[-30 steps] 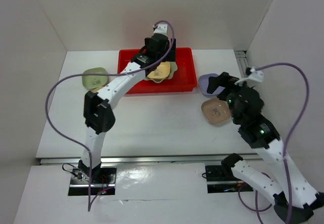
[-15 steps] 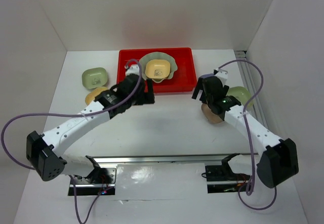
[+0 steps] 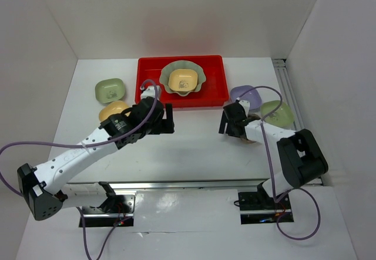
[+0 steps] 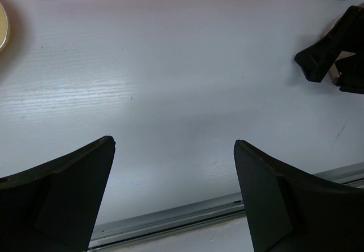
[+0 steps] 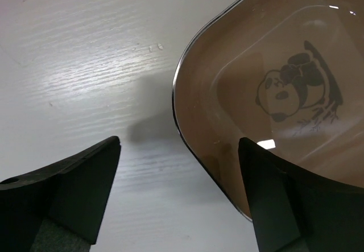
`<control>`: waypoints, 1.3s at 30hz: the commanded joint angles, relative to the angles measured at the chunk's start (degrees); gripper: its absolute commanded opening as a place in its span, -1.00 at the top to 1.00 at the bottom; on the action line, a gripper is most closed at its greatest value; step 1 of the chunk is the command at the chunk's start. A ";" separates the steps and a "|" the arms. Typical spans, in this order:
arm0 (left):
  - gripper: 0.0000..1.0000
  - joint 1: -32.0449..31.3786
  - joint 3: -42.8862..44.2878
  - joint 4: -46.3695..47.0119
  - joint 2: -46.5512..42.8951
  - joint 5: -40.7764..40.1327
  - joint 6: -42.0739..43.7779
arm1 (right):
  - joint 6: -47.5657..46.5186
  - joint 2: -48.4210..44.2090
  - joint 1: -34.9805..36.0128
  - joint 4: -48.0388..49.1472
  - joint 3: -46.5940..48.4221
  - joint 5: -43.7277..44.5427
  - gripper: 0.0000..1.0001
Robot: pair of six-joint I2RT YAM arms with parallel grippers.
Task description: Place the plates into the plastic bin on the countertop
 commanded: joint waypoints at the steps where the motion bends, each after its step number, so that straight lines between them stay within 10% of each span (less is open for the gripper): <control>1: -0.98 -0.30 1.66 -0.11 -0.75 -1.30 -0.48 | 0.26 1.58 -0.59 4.92 -0.81 2.99 -0.77; 12: -0.98 -0.30 3.51 -2.13 0.39 -5.43 0.66 | 1.32 -1.32 -0.59 7.91 -6.44 1.07 -0.27; 15: -0.98 -0.30 4.04 -2.13 0.39 -5.43 0.66 | 1.32 -1.85 -0.59 7.91 -7.06 1.06 0.18; 20: -0.98 -0.30 4.04 -2.13 -0.13 -5.43 0.66 | 1.32 -1.32 -0.06 8.43 -8.29 1.06 0.36; 22: -0.98 -0.30 4.04 -2.13 -0.13 -5.43 1.19 | 1.92 -1.32 1.16 8.43 -8.91 0.53 0.87; 39: -0.98 -0.30 4.04 -3.27 -1.71 -5.43 1.19 | 6.24 -27.06 19.44 -11.16 6.72 0.01 1.00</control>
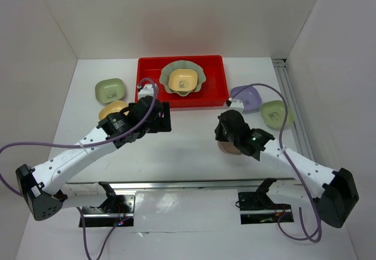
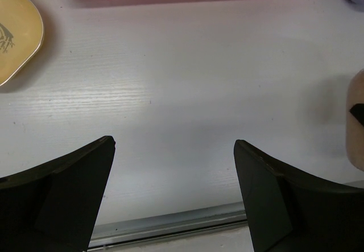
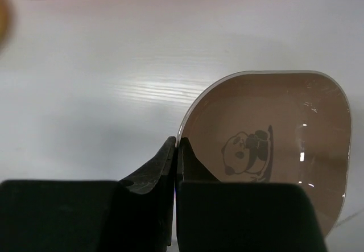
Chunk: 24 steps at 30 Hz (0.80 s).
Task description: Place the plates into the plastic bin on the countertop
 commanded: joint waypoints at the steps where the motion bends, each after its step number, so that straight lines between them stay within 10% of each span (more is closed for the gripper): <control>1: -0.98 -0.21 2.52 -0.06 -1.67 -1.12 0.64 | 0.82 -3.71 2.27 -4.04 9.72 -1.56 1.00; 8: -0.98 -0.21 3.06 -4.71 -4.12 -2.26 -4.43 | -9.01 -1.34 1.05 10.79 19.66 -10.27 1.00; 24: -0.98 -0.21 -4.93 -13.42 -17.67 -3.68 -11.58 | 3.61 48.90 -15.39 43.91 53.94 -34.01 1.00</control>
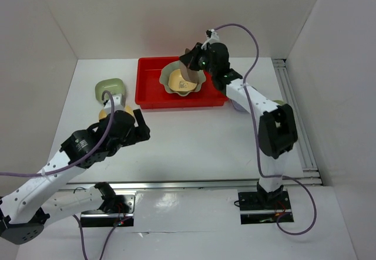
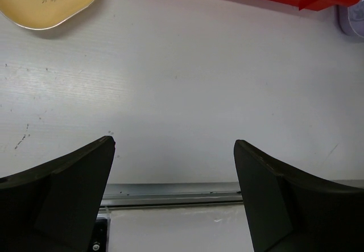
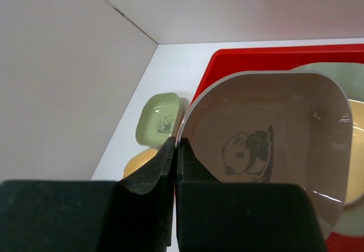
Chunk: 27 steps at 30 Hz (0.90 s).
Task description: Place the plates into the plastic bin on the countertop
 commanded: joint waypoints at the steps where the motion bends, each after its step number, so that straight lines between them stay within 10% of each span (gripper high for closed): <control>1: -0.98 -0.21 -1.40 -1.00 -0.62 -0.02 0.08 | 5.89 6.77 -0.57 12.21 5.46 -2.97 1.00; 14: -0.98 -0.21 -4.12 -0.39 0.44 1.12 2.80 | 5.82 27.78 -1.72 5.47 26.98 1.59 1.00; 27: -0.98 -0.21 -5.18 0.67 0.44 0.51 3.33 | -0.78 26.91 1.45 -6.14 29.10 15.03 1.00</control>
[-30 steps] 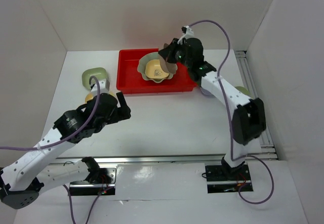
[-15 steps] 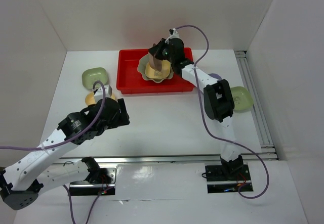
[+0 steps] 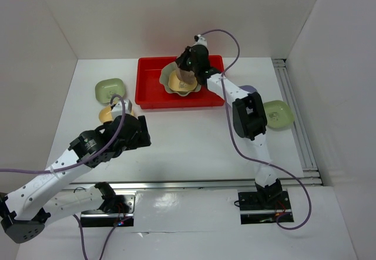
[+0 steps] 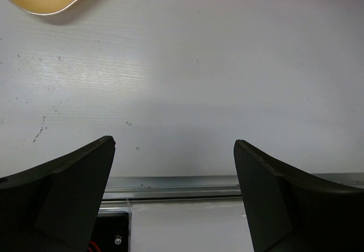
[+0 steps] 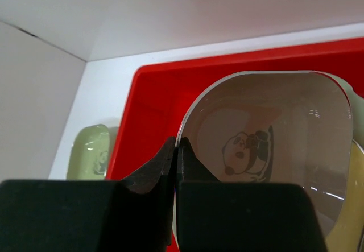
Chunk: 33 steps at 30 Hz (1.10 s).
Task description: Place the plates into the plastic bin on the countertop
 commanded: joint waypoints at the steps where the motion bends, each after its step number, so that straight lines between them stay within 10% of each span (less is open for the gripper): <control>1: -0.98 -0.21 -0.24 1.37 -0.61 -0.43 0.71 | -2.11 -2.68 1.64 -3.29 3.24 5.80 1.00; 29: -0.98 -0.21 -1.82 2.42 -1.14 -0.96 1.23 | -4.57 -0.92 3.84 -12.08 8.78 12.04 0.93; 33: -0.98 -0.21 -1.82 2.42 -1.14 -0.96 1.23 | -4.04 -2.07 3.84 -10.77 5.97 11.52 0.61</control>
